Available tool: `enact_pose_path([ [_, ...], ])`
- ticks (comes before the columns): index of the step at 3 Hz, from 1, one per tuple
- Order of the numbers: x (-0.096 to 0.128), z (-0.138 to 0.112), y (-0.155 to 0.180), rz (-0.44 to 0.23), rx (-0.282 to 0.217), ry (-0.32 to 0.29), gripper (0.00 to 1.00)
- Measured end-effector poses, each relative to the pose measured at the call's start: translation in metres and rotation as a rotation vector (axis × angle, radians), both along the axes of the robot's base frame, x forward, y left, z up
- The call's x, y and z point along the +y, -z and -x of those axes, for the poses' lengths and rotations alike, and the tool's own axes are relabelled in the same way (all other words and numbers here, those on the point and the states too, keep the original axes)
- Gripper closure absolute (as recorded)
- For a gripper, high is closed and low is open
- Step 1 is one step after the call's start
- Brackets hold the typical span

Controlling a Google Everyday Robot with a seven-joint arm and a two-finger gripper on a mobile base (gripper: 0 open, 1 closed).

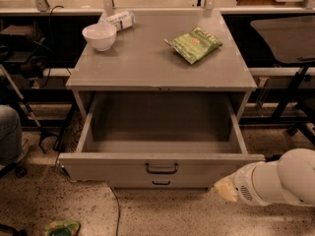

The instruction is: Close top drawer

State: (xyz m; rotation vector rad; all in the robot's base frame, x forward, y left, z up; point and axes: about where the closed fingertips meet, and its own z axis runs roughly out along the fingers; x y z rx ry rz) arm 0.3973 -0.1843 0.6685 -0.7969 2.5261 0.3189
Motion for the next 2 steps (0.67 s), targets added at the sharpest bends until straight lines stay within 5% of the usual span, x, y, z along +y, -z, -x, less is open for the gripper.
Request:
enact_pose_path([
  [1,-0.01,-0.059,0.0,0.007,-0.103,-0.006,1.0],
  [2,-0.011,-0.077,0.002,-0.001,-0.123,-0.009,1.0],
])
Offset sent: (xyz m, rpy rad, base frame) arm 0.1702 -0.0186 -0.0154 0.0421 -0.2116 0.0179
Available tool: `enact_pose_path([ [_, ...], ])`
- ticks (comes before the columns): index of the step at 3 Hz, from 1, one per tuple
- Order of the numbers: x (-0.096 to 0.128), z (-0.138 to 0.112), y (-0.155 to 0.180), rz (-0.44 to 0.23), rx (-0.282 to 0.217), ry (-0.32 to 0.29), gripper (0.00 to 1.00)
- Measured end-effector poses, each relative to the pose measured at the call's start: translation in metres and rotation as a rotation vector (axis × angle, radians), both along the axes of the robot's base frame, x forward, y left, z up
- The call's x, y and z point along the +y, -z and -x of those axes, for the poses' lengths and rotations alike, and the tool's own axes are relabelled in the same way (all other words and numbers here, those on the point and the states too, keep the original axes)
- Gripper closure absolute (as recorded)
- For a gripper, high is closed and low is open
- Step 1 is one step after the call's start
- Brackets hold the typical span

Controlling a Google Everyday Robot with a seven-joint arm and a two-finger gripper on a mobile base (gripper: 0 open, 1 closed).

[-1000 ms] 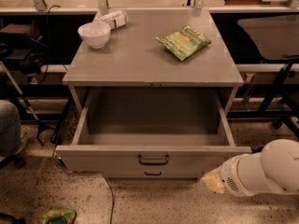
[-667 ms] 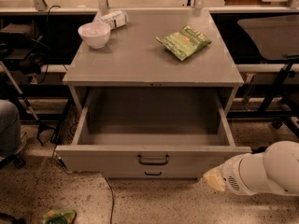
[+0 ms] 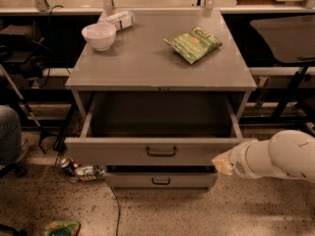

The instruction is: Close top drawer

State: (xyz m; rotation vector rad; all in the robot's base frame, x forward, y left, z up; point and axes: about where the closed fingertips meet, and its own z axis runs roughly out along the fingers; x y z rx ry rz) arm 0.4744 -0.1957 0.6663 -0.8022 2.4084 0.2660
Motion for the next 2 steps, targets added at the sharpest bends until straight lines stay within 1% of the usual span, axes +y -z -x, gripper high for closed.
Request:
enact_pose_path([
  [1,0.003,-0.043,0.002,-0.024,-0.038,-0.011,1.0],
  [2,0.008,-0.1,0.001,-0.054,-0.092,-0.021,1.0],
])
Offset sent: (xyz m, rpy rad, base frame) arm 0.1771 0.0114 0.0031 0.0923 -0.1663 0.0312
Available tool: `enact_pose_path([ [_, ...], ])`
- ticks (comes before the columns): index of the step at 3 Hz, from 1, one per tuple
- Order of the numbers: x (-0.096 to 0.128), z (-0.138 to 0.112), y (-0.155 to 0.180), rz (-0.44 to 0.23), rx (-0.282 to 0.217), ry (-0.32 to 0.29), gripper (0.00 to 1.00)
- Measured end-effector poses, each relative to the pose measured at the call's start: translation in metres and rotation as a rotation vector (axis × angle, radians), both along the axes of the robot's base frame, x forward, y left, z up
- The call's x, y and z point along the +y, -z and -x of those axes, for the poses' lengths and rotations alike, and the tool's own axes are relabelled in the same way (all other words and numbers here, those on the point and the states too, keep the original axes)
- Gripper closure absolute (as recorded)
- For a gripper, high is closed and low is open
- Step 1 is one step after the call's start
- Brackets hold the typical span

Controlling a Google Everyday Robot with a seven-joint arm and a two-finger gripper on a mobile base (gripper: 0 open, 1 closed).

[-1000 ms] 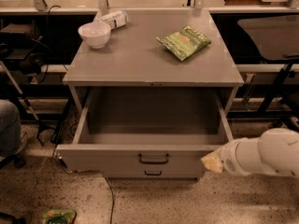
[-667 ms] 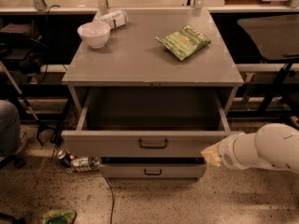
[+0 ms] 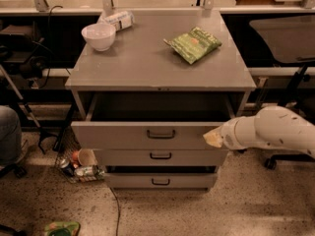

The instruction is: Close top drawer

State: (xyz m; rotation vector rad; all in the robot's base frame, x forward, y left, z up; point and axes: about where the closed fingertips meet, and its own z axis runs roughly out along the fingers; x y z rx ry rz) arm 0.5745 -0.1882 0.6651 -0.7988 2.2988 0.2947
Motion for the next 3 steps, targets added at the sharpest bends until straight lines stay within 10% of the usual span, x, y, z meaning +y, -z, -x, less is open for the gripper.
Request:
enact_pose_path([
  [3,0.007,-0.048,-0.008,-0.037,-0.056,-0.006,1.0],
])
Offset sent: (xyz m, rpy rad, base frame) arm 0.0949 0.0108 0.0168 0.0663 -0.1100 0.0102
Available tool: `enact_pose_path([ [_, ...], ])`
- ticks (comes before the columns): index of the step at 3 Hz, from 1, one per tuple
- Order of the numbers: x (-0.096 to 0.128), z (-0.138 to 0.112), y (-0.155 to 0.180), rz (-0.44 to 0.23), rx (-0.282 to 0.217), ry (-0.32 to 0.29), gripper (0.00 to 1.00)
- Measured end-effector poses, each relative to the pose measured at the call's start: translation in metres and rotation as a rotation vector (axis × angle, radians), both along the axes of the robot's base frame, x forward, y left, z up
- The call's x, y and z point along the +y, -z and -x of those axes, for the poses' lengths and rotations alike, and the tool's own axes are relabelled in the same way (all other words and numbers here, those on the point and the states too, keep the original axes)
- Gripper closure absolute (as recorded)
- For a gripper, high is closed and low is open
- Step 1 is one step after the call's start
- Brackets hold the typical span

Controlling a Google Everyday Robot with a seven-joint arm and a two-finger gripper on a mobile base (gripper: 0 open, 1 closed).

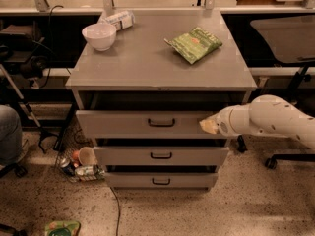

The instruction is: Close top drawer

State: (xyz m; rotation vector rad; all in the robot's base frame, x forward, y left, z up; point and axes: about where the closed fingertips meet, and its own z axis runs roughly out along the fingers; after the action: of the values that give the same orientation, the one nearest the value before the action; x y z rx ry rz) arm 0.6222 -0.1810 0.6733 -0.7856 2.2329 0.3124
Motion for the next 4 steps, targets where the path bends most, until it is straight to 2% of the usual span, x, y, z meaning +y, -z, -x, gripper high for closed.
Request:
enact_pose_path([
  [1,0.003,-0.017,-0.003,-0.017,-0.019,-0.002,1.0],
  [2,0.003,-0.016,-0.003,-0.017,-0.019,-0.002,1.0],
  [3,0.006,-0.028,-0.006,-0.033,-0.036,-0.003,1.0],
  [4,0.005,-0.026,-0.006,-0.033,-0.036,-0.003,1.0],
])
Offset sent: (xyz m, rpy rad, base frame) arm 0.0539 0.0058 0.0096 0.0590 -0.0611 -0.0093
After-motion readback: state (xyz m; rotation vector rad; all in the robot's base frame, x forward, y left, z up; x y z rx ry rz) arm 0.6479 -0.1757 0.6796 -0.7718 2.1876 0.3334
